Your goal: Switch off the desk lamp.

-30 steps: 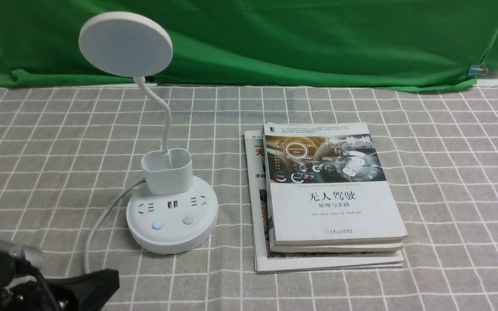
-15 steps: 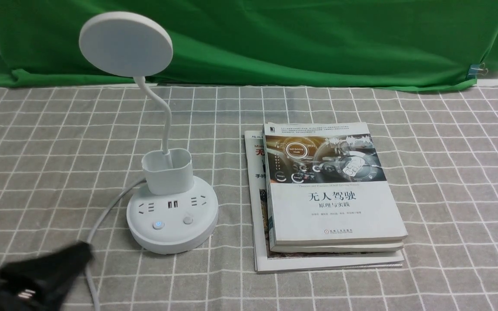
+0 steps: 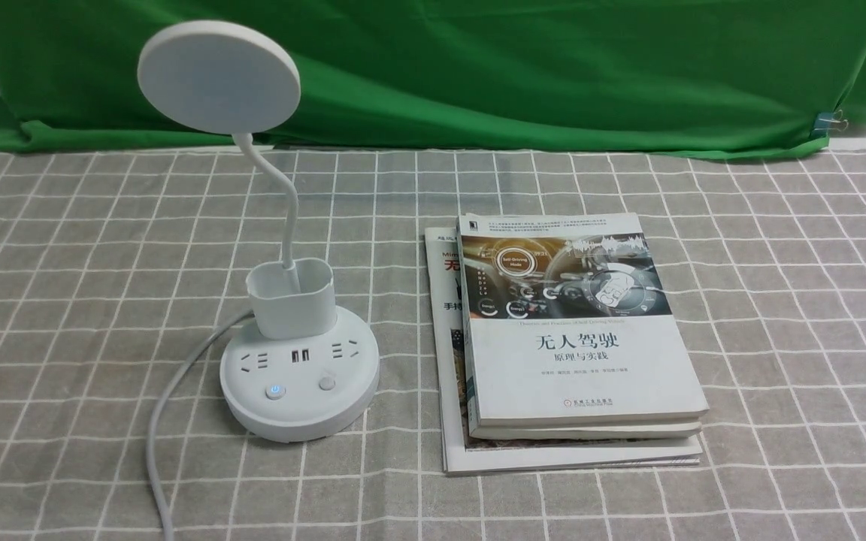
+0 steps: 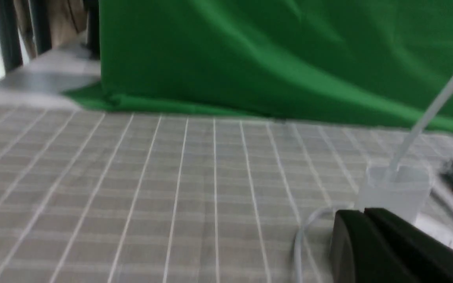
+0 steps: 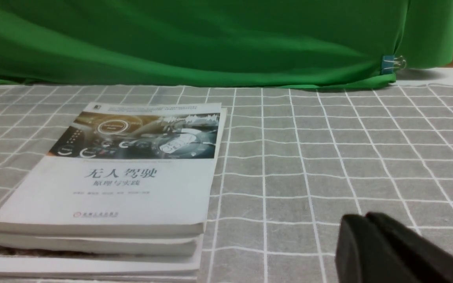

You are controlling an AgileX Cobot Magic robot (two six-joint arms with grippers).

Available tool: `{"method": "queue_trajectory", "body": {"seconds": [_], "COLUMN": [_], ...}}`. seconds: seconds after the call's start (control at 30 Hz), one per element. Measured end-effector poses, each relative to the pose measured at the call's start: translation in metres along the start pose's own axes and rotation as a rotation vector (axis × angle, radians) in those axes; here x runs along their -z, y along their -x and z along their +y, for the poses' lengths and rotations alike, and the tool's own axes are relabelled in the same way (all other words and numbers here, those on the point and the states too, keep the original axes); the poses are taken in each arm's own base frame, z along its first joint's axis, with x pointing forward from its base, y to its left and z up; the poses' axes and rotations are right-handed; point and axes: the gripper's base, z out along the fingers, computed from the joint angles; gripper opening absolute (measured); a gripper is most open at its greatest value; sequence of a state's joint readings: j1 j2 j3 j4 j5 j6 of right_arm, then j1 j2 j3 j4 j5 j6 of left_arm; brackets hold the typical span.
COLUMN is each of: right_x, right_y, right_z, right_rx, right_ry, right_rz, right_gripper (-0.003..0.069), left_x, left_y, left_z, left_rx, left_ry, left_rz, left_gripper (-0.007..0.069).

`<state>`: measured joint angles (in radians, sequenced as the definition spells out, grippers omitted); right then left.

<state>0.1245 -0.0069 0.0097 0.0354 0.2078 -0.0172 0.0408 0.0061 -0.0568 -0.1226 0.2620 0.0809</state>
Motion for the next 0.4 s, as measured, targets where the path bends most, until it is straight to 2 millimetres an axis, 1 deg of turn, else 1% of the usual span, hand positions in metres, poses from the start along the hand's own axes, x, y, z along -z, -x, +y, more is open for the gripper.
{"method": "queue_trajectory", "body": {"seconds": [0.1, 0.4], "right_x": [0.000, 0.000], "right_y": [0.000, 0.000], "right_z": [0.000, 0.000], "right_rx": [0.000, 0.000], "right_ry": [0.000, 0.000], "right_rz": [0.000, 0.000], "right_gripper": [0.0035, 0.0035], "left_x": [-0.004, -0.004], "left_y": [-0.018, -0.019], "left_z": [0.000, -0.001], "left_rx": [0.020, -0.004], "left_ry": [-0.002, -0.037], "left_rz": [0.047, 0.034], "left_gripper": [0.0001, 0.0001]}}
